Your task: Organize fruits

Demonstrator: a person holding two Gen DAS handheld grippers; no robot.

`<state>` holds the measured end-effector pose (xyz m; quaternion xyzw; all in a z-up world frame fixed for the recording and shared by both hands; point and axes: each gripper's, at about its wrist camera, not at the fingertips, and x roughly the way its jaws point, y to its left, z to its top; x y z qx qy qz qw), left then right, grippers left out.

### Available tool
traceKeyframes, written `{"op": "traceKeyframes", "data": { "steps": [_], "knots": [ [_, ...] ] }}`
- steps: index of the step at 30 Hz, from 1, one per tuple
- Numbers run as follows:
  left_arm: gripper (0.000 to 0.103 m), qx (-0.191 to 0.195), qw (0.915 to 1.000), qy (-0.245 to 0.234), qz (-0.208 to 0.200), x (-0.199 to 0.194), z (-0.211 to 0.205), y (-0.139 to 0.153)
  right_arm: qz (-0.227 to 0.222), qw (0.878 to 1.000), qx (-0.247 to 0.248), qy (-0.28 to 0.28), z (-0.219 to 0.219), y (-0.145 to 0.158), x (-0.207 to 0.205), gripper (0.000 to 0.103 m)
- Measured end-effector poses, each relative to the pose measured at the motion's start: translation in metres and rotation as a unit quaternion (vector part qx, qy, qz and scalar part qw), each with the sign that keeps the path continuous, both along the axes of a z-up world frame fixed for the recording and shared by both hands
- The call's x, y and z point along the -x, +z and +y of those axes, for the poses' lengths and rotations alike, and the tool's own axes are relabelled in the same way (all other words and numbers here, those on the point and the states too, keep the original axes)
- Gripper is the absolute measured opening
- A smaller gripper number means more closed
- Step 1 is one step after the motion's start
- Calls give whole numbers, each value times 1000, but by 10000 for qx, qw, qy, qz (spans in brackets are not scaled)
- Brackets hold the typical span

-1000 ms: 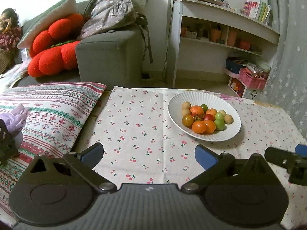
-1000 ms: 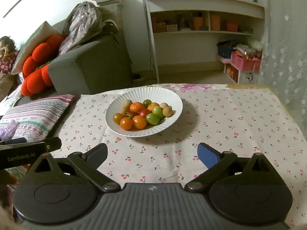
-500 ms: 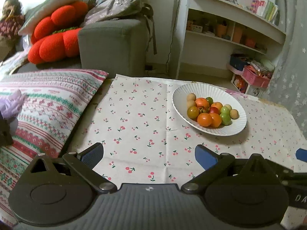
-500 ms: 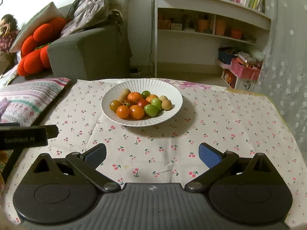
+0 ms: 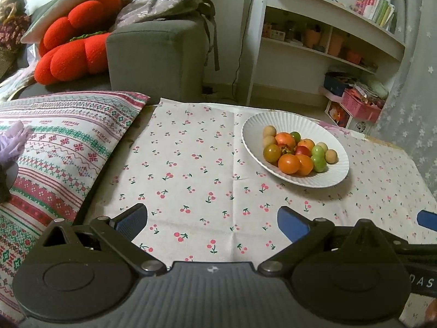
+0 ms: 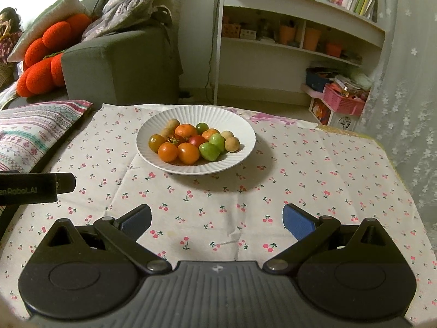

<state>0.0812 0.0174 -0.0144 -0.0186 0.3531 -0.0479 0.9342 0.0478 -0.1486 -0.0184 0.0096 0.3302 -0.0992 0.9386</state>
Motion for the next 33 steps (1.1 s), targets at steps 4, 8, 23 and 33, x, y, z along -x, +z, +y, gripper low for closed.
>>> {"op": "traceKeyframes", "data": {
  "steps": [4,8,23,33],
  "knots": [
    [100,-28,10000,-54,-18,0,-1,0,13,10000,-1,-4,0,0,0,103],
    [100,-75,9999,-68,-27,0,-2,-1,38,10000,31,8,0,-1,0,103],
    [100,-56,9999,-147,35,-1,-4,-3,75,10000,37,36,0,-3,-1,103],
    [100,-117,9997,-221,-5,1,-7,-2,66,10000,27,31,-1,-3,0,103]
  ]
}}
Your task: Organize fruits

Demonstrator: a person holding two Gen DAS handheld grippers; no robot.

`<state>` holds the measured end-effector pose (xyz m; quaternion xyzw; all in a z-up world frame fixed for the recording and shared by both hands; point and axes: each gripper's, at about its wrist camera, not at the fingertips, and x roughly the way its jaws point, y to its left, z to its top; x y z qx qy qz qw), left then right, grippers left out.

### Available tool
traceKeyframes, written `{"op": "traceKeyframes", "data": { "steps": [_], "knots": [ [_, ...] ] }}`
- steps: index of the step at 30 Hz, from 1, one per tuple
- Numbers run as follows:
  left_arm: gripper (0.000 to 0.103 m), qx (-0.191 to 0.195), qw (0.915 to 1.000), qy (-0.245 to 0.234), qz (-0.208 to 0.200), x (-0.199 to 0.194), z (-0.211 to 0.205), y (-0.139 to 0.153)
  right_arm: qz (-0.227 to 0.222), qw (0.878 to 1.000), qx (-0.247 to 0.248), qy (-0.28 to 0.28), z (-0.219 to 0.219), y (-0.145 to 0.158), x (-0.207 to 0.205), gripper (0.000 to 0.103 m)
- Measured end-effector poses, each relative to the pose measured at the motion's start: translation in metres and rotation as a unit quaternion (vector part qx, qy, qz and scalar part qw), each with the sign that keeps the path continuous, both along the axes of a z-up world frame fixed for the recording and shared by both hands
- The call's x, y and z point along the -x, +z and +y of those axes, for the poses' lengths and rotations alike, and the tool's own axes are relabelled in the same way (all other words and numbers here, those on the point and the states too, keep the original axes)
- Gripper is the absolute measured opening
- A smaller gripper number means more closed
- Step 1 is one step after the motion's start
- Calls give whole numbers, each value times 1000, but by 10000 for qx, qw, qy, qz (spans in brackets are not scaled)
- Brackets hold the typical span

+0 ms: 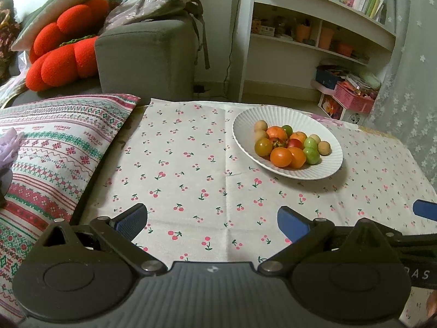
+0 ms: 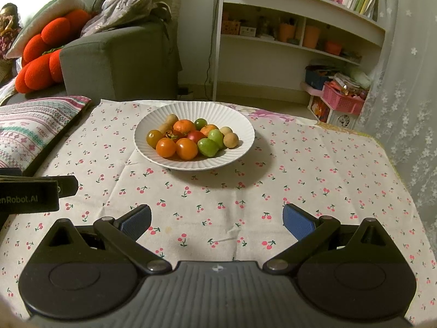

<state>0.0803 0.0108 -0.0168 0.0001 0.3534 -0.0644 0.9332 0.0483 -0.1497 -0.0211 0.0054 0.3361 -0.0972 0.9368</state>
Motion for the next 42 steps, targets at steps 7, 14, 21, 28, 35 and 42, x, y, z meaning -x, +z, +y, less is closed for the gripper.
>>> {"op": "traceKeyframes", "data": {
  "steps": [7,14,21,28,35,42],
  "knots": [
    [100,-43,10000,-67,-17,1,-3,0,3,10000,8,7,0,1,0,103],
    [100,-117,9999,-96,-31,3,-5,0,2,10000,11,12,0,1,0,103],
    [100,-228,9996,-160,-61,4,-9,-1,8,10000,6,10,0,0,0,103],
    [100,-197,9997,-156,-46,3,-8,0,22,10000,17,20,1,-2,0,103],
    [100,-188,9997,-144,-34,3,-8,-1,23,10000,15,23,1,-2,0,103],
    [100,-187,9997,-150,-31,4,-9,-1,31,10000,-1,34,1,-2,0,103]
  ]
}}
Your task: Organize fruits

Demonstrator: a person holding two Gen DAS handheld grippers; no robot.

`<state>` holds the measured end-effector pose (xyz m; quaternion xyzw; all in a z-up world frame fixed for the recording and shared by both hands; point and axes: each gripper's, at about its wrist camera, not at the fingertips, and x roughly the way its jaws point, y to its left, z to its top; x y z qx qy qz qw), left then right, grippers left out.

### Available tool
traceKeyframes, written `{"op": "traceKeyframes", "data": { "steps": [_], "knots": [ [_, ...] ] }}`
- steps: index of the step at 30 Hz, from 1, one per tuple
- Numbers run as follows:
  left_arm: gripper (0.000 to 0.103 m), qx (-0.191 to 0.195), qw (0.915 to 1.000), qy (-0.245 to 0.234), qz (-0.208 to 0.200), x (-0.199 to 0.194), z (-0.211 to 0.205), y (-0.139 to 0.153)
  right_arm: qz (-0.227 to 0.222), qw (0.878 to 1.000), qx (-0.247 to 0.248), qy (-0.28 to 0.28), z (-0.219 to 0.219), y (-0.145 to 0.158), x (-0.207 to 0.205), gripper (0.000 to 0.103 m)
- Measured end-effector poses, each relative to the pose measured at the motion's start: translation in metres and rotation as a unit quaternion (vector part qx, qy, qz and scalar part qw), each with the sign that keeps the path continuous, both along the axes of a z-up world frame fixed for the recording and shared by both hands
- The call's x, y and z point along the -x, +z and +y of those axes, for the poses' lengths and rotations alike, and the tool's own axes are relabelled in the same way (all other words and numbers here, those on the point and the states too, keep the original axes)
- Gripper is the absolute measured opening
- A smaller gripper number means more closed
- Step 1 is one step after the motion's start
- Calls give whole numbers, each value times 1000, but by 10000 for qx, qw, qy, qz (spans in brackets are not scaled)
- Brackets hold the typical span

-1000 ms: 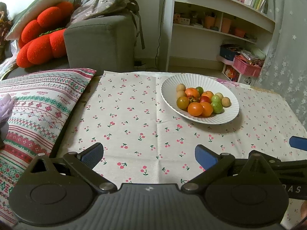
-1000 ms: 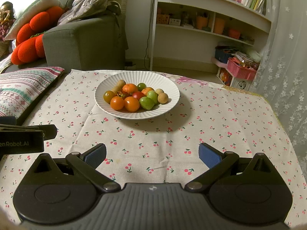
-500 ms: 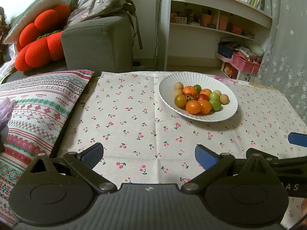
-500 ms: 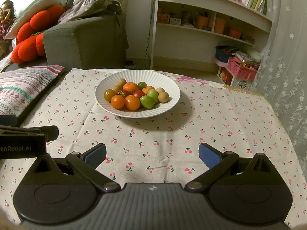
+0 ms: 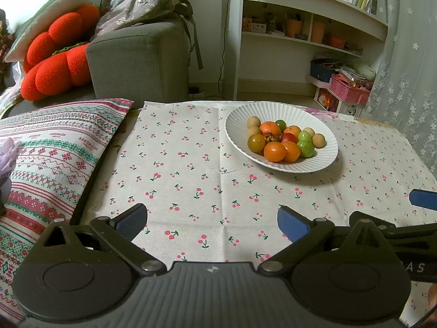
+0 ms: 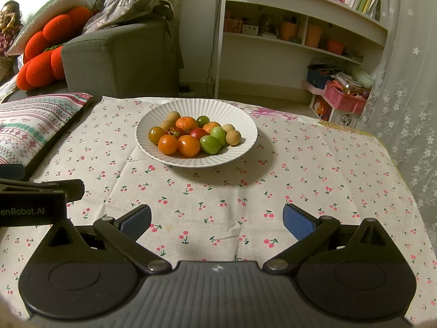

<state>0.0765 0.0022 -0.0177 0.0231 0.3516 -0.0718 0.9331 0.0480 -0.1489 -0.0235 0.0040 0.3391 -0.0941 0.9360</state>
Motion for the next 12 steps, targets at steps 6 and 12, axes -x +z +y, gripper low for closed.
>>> {"op": "traceKeyframes", "data": {
  "steps": [6,12],
  "knots": [
    [100,4,10000,5,5,0,0,0,6,10000,-6,5,-1,0,0,102],
    [100,39,10000,38,30,0,2,-1,7,10000,-8,4,0,0,0,103]
  ]
}}
